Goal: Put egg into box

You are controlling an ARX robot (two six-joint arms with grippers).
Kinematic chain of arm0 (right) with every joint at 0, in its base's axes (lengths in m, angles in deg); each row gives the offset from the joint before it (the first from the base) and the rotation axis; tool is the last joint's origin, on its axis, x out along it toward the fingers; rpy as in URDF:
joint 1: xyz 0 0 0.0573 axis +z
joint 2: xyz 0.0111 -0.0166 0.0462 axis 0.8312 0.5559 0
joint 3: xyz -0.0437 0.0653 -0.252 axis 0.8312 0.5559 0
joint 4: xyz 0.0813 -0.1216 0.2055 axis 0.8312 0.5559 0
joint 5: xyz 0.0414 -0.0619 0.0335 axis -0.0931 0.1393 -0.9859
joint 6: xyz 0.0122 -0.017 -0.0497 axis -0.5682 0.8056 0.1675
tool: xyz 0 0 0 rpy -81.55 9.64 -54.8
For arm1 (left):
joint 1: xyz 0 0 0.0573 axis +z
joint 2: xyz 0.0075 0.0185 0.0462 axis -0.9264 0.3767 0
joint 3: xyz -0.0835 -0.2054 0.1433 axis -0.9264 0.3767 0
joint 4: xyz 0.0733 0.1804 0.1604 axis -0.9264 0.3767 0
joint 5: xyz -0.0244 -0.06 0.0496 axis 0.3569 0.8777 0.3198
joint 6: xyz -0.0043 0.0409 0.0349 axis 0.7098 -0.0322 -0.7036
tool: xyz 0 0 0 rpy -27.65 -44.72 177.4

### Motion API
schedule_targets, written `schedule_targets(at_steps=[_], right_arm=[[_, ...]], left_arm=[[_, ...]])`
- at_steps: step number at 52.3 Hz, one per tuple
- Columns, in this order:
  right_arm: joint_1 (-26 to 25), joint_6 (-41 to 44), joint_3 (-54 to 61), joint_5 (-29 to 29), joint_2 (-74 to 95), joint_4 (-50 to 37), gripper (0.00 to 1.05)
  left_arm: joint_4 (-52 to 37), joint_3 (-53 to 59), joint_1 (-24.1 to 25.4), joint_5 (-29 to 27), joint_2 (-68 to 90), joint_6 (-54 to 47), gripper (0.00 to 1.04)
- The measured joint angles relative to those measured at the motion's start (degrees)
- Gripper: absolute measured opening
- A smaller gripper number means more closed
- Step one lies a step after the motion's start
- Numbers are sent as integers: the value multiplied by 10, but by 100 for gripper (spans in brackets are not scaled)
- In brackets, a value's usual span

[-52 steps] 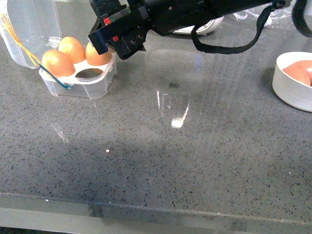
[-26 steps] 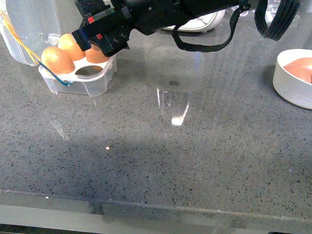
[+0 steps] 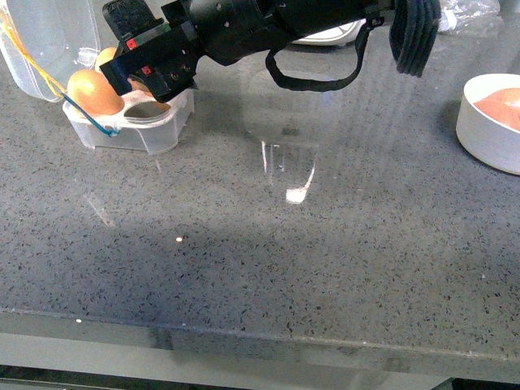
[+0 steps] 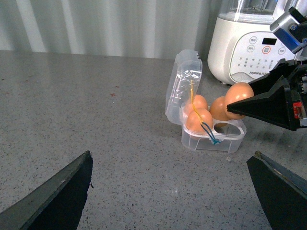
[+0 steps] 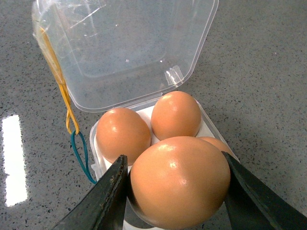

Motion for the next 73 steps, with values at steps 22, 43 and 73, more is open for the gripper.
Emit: schedule_targets(at_steps=[22, 43, 73], right_arm=[[13, 2, -28, 3, 24, 12, 80], [-11, -17, 26, 20, -45, -30, 97], [-290, -116, 408, 283, -450, -99, 97]], left_arm=[[0, 0, 0, 0, 0, 0, 98], [0, 0, 0, 0, 0, 0, 98], [0, 0, 0, 0, 0, 0, 98]])
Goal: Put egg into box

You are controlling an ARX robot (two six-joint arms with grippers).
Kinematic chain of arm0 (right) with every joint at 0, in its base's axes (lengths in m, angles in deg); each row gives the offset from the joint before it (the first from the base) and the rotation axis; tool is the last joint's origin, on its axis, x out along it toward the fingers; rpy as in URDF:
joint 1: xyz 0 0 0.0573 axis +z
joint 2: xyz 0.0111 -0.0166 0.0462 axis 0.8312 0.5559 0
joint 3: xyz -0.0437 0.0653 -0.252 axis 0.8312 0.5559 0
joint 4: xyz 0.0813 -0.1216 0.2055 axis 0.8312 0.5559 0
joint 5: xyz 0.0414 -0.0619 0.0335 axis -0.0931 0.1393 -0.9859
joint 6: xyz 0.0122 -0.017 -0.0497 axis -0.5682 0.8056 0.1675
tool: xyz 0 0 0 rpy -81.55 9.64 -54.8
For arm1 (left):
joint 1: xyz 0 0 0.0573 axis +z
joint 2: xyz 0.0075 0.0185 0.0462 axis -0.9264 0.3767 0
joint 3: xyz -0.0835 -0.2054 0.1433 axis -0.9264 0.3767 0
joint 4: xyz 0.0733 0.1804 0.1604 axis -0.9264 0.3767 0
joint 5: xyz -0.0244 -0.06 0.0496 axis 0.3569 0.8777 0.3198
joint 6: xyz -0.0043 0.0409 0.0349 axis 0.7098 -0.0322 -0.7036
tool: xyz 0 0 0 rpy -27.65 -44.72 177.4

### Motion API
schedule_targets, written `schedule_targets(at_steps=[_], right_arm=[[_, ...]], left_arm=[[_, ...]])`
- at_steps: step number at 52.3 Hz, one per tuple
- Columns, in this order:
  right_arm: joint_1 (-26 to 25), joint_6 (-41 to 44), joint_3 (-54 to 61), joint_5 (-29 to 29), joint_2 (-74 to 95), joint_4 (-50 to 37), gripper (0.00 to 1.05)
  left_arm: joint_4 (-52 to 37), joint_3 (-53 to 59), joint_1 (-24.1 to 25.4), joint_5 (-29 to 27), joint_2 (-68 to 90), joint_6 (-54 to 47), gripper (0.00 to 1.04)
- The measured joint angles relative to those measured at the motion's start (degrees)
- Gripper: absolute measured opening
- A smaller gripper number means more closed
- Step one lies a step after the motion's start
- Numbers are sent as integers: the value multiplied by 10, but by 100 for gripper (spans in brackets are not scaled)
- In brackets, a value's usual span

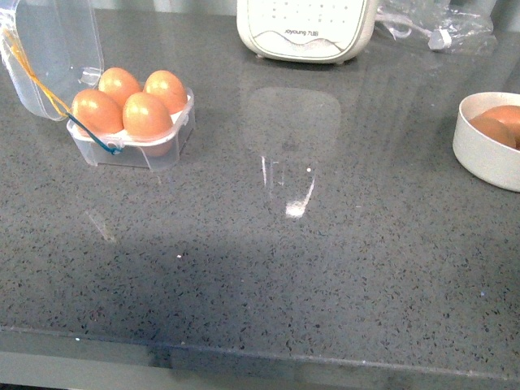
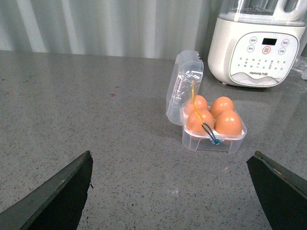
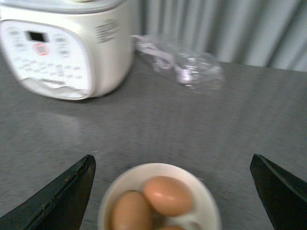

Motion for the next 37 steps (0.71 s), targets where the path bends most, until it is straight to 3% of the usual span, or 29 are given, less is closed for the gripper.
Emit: schedule_targets(at_steps=[6, 11, 19, 31, 34, 37], right_arm=[[-84, 1, 45, 6, -87, 15, 96], [-137, -17, 113, -111, -155, -61, 77], [-121, -23, 187, -103, -221, -70, 43], [-93, -23, 243, -74, -290, -57, 3], [-66, -25, 254, -35, -309, -49, 3], [-50, -25, 264, -33, -327, -42, 3]], left_arm=[[0, 0, 0, 0, 0, 0, 98], [0, 0, 0, 0, 0, 0, 98], [0, 0, 0, 0, 0, 0, 98], [0, 0, 0, 0, 0, 0, 98], [0, 0, 0, 0, 0, 0, 98], [0, 0, 0, 0, 0, 0, 98]])
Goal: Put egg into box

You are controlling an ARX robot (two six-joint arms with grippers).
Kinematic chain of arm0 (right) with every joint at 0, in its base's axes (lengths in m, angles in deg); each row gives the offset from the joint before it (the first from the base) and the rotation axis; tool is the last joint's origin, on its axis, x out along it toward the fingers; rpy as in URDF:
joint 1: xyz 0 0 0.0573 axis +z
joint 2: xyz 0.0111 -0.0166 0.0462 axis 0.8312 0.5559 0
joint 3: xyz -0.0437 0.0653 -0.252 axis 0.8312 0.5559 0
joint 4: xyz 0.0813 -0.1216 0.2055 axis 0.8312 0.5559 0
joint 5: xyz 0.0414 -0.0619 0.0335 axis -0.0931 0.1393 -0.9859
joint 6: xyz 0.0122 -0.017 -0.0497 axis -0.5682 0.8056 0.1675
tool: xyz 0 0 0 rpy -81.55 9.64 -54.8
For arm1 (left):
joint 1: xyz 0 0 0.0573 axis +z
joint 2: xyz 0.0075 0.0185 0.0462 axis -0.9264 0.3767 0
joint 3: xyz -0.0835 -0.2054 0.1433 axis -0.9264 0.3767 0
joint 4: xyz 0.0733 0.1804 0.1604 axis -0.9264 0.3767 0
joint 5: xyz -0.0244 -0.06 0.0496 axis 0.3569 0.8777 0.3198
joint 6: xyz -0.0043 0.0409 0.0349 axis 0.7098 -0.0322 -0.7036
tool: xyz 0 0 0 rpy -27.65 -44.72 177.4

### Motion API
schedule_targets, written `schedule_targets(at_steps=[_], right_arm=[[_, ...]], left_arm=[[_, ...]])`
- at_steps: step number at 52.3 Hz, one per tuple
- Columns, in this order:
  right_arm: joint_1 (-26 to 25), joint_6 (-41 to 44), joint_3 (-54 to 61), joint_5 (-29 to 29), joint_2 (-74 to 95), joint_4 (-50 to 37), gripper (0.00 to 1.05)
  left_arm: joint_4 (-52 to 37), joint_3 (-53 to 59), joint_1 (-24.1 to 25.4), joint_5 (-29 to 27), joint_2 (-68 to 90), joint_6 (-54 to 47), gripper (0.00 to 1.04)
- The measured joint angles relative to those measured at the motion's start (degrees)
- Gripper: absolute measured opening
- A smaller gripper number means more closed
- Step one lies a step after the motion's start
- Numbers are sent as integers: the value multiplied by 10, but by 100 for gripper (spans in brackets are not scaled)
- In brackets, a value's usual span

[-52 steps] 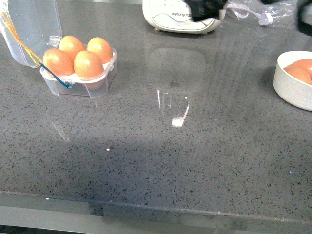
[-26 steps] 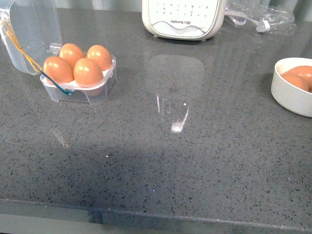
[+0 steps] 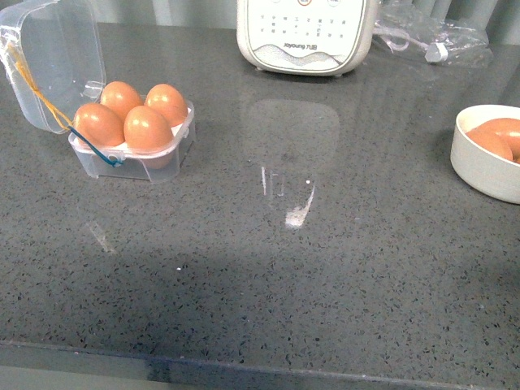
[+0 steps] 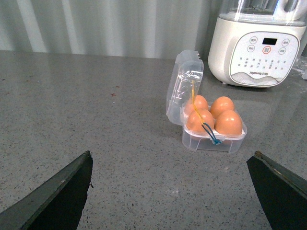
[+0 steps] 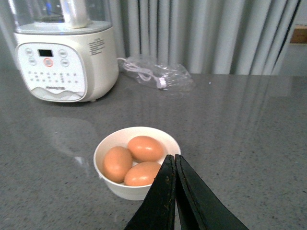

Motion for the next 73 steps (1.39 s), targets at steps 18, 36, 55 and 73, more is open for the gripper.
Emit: schedule_targets(at_steps=[18, 36, 55, 73], right_arm=[[5, 0, 33, 3, -89, 55, 3], [5, 0, 60, 3, -172, 103, 3], [5, 0, 60, 3, -257, 187, 3], [5, 0, 60, 3, -372, 306, 3]], left_arm=[[0, 0, 0, 0, 0, 0, 98], [0, 0, 0, 0, 0, 0, 98], [0, 0, 0, 0, 0, 0, 98], [0, 0, 0, 0, 0, 0, 98]])
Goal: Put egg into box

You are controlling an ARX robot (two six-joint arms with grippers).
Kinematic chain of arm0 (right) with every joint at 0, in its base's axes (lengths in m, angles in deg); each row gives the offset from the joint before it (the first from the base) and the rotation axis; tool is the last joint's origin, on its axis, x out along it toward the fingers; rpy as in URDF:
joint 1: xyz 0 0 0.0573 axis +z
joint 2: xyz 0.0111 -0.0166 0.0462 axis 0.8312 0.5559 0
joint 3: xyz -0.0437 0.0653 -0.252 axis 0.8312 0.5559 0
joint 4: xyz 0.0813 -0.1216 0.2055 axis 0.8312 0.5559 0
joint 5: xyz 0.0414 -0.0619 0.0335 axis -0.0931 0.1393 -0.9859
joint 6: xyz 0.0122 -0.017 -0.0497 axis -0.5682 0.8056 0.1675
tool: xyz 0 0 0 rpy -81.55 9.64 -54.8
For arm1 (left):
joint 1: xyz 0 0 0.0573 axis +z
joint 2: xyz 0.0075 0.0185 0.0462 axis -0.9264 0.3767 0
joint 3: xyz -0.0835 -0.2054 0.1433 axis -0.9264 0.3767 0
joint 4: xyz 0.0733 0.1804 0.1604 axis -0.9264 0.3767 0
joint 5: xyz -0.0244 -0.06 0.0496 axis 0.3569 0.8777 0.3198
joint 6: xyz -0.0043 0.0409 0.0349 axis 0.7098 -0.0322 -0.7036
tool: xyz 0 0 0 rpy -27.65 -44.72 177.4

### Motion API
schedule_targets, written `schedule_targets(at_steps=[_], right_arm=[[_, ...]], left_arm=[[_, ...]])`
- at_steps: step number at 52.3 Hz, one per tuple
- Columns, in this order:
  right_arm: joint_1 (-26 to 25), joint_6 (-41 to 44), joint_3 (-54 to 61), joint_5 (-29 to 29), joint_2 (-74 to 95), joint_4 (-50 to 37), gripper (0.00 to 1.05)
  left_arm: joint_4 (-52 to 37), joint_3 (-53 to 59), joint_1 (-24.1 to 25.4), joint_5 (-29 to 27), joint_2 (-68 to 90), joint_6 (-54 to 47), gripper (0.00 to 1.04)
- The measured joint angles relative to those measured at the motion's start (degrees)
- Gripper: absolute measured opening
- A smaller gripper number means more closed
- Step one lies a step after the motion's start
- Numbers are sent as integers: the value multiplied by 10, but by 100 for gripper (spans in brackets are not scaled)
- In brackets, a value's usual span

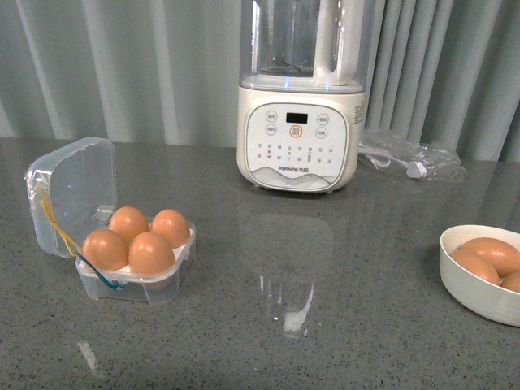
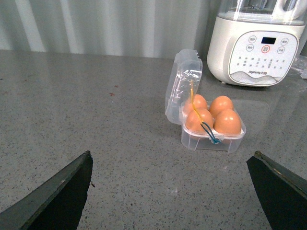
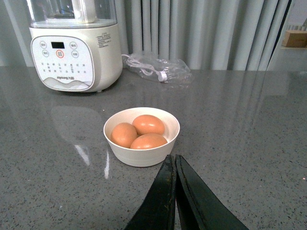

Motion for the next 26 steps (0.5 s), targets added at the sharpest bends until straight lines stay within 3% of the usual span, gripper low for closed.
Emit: schedule_targets(at_steps=[7, 14, 19, 26], right_arm=[[0, 0, 0, 0, 0, 0, 6], [0, 0, 0, 0, 0, 0, 27], [0, 0, 0, 0, 0, 0, 48], [0, 0, 0, 0, 0, 0, 68]], left_arm=[[0, 0, 0, 0, 0, 0, 98], [0, 0, 0, 0, 0, 0, 98], [0, 0, 0, 0, 0, 0, 98], [0, 0, 0, 0, 0, 0, 98]])
